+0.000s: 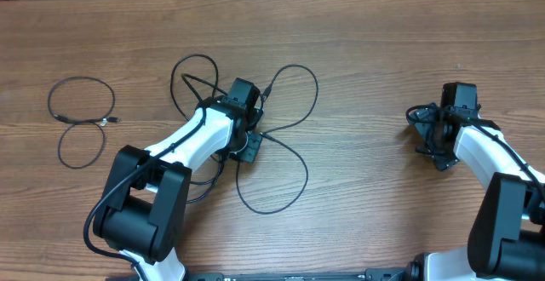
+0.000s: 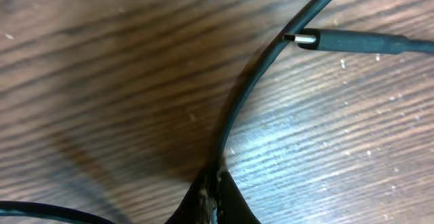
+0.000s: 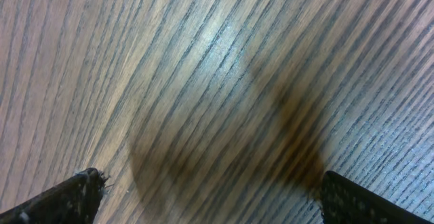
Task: Untangle cables
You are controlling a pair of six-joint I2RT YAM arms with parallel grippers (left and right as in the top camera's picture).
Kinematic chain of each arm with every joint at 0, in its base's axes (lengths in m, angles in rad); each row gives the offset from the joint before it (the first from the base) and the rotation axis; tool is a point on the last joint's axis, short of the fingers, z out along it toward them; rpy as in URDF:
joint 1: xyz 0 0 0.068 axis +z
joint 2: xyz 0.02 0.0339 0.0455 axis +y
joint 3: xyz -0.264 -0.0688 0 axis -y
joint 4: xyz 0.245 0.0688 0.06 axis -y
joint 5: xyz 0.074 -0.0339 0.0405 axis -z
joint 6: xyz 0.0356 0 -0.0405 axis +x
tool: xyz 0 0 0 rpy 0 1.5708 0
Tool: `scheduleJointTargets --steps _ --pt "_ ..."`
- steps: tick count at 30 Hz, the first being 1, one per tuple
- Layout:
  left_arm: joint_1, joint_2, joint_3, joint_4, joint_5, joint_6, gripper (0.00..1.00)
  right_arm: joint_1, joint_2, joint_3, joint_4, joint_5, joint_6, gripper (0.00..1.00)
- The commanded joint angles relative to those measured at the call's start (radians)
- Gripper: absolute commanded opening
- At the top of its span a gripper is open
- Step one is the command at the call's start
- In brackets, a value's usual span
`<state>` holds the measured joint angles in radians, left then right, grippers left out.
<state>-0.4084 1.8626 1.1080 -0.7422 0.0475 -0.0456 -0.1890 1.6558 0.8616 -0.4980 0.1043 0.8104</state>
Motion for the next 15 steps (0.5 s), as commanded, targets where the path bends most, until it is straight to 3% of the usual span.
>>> scheduleJointTargets --steps 1,6,15 --pt "-0.011 0.032 -0.017 -0.040 0.063 -0.017 0.04 -0.002 -0.018 -0.002 0.003 0.007 -0.007 1.00" --pt "-0.011 0.032 0.067 -0.103 0.160 -0.046 0.04 -0.002 -0.018 -0.002 0.003 0.006 -0.008 1.00" --pt "-0.012 0.032 0.206 -0.177 0.161 -0.074 0.06 -0.002 -0.018 -0.002 0.003 0.006 -0.007 1.00"
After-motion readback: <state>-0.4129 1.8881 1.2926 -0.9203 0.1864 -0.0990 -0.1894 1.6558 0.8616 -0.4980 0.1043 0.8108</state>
